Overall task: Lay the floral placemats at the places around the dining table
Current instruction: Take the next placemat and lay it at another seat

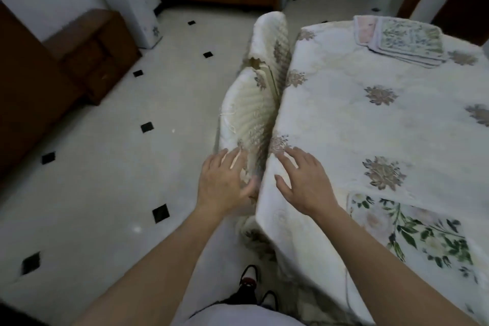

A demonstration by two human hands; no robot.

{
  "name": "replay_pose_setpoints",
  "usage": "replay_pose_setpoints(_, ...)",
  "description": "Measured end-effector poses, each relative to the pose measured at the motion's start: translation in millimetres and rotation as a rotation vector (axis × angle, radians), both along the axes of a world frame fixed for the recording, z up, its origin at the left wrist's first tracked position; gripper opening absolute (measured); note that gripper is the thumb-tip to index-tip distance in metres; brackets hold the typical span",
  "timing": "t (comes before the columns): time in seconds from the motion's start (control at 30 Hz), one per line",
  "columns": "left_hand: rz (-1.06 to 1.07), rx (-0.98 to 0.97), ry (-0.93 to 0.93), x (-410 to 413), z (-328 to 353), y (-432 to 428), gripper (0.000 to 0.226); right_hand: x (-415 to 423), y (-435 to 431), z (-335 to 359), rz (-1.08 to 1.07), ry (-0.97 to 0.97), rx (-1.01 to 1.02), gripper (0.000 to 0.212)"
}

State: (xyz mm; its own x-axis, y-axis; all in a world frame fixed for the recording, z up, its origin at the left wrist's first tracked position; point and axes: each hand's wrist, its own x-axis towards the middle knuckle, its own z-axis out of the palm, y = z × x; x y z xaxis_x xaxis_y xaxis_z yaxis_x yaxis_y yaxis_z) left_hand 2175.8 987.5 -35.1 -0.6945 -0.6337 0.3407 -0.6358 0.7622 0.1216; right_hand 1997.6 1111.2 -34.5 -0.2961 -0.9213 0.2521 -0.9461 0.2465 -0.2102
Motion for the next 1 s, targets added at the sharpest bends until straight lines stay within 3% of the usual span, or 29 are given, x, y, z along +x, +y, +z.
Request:
replay_pose_setpoints(0.23,0.265,0.017,-0.026,77,2,1,0.062,44,-57,6,0.283,0.029,-0.054,0.047)
replay_pose_setpoints(0.57,0.457,0.033,-0.017,136,8,-35,0.066,94,-126,17,0.438,0.039,-0.037,0.051)
replay_pose_setpoints(1.0,0.429,0.050,0.016,187,-7,-240,0.064,146,-320,6,0.372,0.079,-0.019,0.049)
